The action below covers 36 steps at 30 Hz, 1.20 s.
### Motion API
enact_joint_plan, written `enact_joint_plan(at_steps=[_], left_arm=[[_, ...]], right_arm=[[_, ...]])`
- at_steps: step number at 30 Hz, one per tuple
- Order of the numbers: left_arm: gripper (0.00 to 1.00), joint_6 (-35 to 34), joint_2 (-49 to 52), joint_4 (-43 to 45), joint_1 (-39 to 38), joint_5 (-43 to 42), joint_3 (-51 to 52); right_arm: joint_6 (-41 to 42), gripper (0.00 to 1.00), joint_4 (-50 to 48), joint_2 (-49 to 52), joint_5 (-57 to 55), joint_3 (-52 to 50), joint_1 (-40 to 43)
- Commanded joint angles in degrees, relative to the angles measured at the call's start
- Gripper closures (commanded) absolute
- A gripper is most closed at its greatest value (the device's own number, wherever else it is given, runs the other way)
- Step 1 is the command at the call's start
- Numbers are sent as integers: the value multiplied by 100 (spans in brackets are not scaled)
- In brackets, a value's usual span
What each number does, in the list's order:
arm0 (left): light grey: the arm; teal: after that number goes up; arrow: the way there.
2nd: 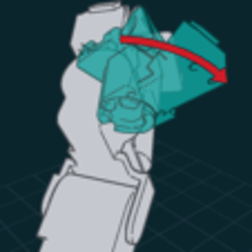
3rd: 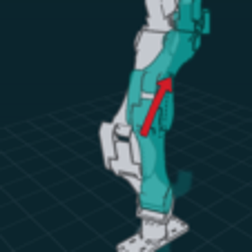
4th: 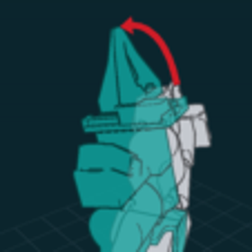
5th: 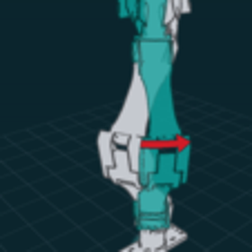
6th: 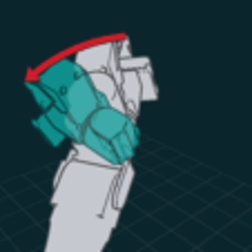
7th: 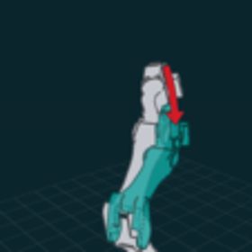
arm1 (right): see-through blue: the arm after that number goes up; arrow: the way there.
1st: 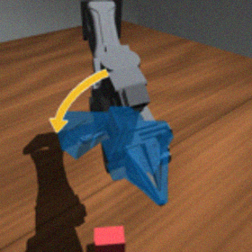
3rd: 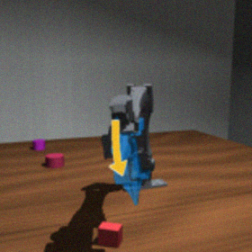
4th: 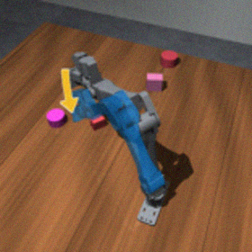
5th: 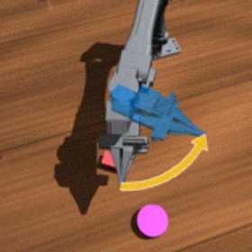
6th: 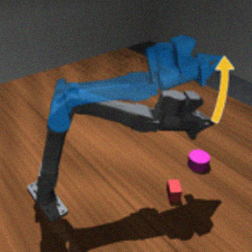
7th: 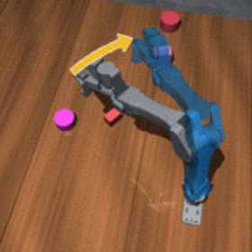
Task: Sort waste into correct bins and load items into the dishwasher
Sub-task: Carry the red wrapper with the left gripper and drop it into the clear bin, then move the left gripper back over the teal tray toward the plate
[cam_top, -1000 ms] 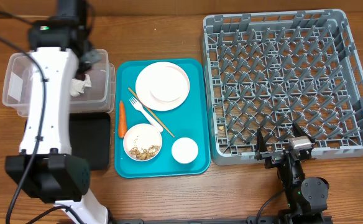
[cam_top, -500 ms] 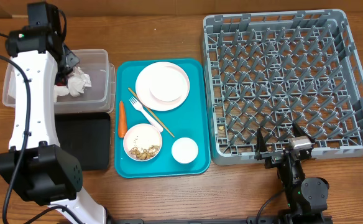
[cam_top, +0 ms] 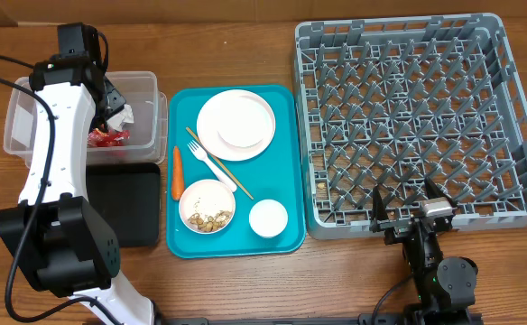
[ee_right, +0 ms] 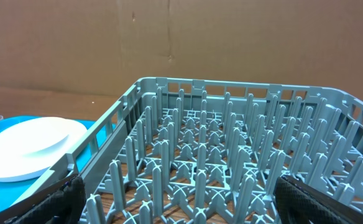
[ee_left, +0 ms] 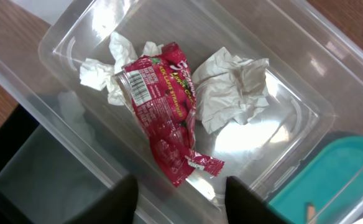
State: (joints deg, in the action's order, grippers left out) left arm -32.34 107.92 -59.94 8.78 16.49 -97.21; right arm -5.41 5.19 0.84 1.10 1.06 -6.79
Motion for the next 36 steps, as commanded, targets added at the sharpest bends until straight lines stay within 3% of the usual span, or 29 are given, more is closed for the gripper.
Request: enact_joint_plan(at_steps=[1, 4, 13, 23, 36], left_arm=[[79, 411, 59, -105, 24, -7, -83], [86, 409, -4, -284, 20, -352, -251], [89, 817, -767, -459, -17, -2118, -358], [89, 857, -1862, -1126, -562, -2208, -356], [87, 857, -1915, -1484, -2061, -2142, -144]], right_arm=[[-22, 0, -37, -57, -13, -61, 15], [-22, 0, -37, -57, -15, -61, 15], [-22, 0, -37, -57, -13, -61, 15], [-20, 0, -37, -57, -15, -61, 15], [-22, 0, -37, -57, -13, -61, 15]])
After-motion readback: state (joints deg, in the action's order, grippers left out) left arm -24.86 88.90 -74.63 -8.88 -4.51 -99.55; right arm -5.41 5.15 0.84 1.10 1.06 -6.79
